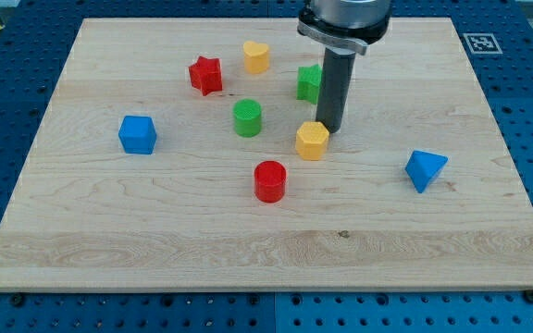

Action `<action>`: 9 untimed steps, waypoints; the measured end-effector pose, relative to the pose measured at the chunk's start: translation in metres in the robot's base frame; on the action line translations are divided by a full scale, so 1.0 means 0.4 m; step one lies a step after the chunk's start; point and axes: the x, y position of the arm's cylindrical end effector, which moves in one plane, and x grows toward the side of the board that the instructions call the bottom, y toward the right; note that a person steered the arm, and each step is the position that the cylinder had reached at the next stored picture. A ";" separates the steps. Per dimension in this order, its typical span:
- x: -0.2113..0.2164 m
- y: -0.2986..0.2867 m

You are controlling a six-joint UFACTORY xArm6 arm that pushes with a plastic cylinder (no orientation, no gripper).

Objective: Move the blue triangle diagonally to the yellow hexagon

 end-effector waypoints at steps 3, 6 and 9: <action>0.091 0.332; 0.196 0.244; 0.301 0.282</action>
